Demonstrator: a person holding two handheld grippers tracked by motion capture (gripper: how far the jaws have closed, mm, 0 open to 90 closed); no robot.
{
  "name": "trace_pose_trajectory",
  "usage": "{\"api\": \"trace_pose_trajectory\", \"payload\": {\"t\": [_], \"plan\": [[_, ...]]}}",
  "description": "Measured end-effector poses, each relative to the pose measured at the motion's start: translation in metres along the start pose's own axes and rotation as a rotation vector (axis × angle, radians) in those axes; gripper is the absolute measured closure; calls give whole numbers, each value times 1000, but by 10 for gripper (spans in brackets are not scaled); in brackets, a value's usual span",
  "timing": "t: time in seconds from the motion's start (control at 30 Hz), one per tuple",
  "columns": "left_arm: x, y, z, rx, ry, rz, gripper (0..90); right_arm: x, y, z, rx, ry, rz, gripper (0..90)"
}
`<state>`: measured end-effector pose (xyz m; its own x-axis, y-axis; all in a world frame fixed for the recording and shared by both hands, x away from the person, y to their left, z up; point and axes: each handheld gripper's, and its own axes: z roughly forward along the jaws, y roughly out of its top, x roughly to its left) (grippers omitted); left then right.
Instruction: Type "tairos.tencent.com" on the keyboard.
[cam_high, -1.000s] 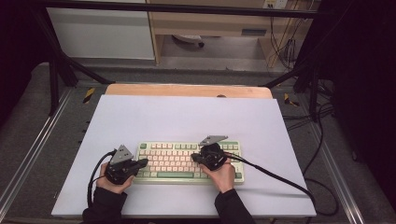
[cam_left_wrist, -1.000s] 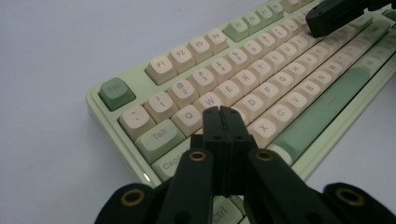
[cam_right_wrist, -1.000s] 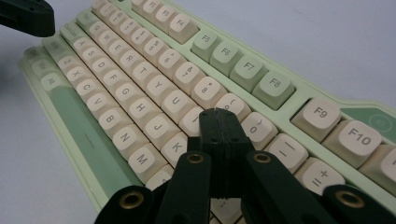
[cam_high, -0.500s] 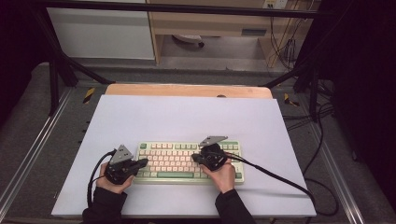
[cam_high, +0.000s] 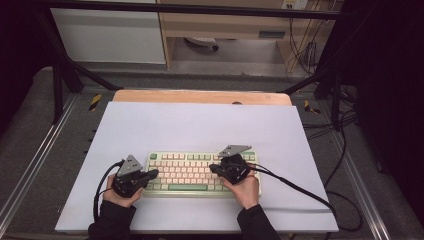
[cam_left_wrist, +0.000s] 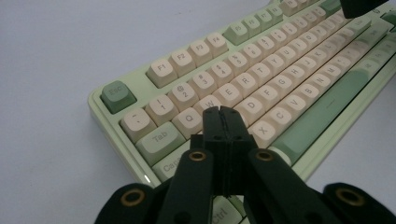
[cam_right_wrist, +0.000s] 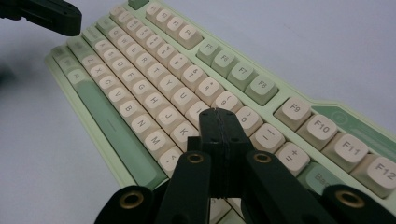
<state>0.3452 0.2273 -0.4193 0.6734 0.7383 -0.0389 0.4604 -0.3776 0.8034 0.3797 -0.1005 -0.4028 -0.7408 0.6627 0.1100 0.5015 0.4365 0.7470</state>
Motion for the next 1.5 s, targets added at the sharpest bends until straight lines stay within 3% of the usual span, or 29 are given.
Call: {"api": "trace_pose_trajectory", "payload": {"t": [0.57, 1.1, 1.5], "plan": [[-6, 6, 4, -3, -2, 7, 900, -12, -23, -32, -14, -17, 22, 900], [-16, 13, 23, 28, -11, 29, 900, -14, -40, -41, -12, -16, 23, 900], [-14, 11, 33, 53, -8, 28, 900, -13, -42, -39, -11, -5, 22, 900]]}}
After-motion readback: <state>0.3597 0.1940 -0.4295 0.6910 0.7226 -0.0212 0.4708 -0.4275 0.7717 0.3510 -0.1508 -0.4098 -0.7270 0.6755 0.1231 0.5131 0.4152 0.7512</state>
